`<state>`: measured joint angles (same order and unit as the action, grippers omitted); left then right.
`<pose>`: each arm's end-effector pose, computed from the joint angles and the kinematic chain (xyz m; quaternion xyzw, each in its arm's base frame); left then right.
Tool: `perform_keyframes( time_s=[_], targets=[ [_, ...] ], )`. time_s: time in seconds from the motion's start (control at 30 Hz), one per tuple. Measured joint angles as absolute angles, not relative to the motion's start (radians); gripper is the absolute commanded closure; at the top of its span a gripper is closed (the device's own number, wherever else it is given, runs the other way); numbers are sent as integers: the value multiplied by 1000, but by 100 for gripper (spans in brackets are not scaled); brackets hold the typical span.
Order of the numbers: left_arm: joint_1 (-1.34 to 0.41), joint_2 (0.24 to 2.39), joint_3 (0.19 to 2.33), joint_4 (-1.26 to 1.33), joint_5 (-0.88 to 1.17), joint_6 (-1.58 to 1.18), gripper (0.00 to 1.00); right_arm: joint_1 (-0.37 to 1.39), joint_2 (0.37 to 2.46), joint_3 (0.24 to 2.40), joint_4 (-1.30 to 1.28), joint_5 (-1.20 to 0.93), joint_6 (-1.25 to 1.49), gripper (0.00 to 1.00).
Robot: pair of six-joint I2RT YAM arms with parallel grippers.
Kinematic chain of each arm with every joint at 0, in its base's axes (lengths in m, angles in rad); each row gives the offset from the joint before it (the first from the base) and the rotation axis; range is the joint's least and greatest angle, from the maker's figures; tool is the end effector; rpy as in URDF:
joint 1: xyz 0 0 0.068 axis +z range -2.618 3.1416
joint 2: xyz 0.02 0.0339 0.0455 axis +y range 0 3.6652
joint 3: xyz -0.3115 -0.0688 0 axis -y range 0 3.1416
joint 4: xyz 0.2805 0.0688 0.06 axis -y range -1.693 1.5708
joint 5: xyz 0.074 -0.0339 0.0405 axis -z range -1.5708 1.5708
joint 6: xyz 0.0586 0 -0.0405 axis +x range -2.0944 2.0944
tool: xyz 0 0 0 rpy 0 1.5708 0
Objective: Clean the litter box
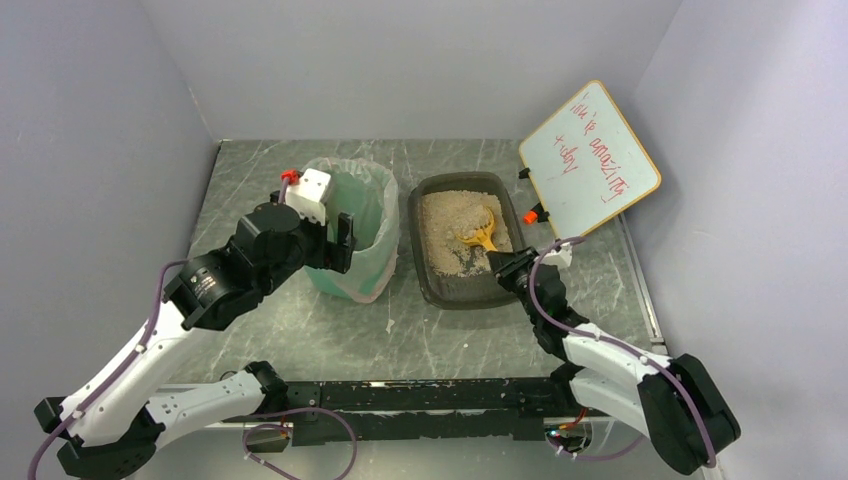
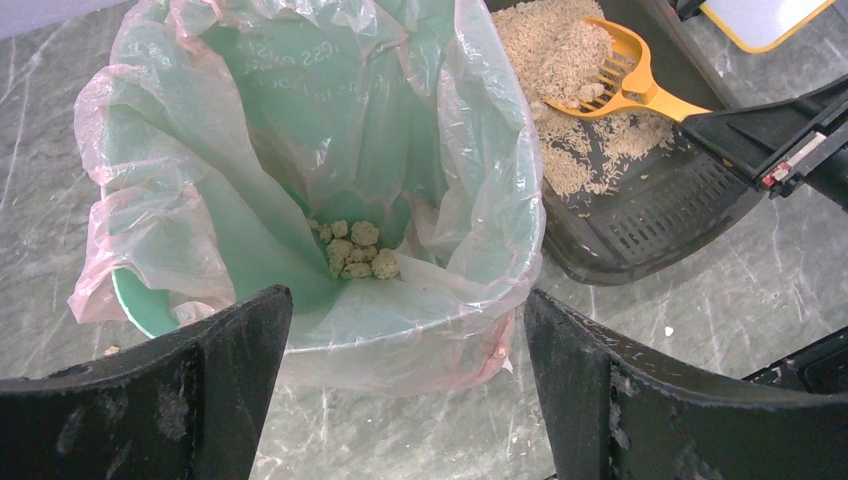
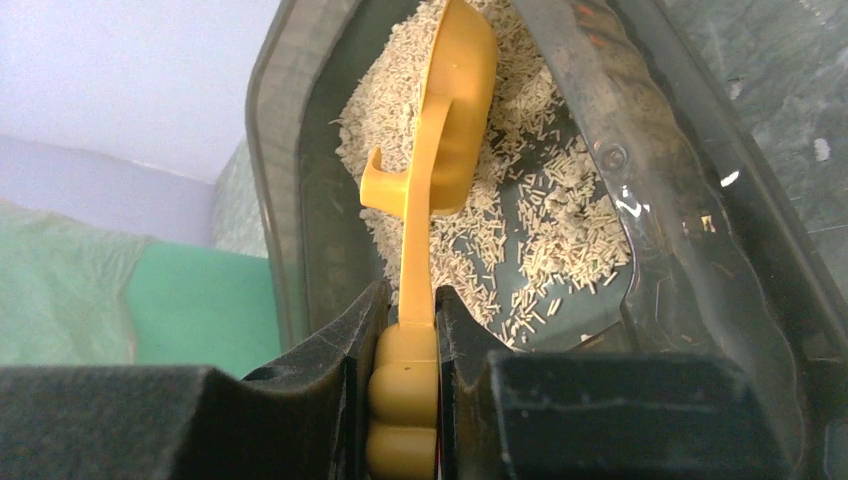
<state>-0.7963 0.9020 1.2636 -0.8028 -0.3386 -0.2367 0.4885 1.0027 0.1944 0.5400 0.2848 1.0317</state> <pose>0.1432 -0.1185 0.4580 0.1433 0.8251 -0.1368 0.5291 0.1977 0.0864 0.1802 0.2941 0.7353 0.3316 0.5127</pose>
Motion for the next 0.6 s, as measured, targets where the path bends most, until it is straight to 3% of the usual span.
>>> perform_keyframes(
  time_s=[0.6],
  targets=[
    [-796,940,1345,-822,-371,-279,8,359,827,18,714,72,1151,100]
  ],
)
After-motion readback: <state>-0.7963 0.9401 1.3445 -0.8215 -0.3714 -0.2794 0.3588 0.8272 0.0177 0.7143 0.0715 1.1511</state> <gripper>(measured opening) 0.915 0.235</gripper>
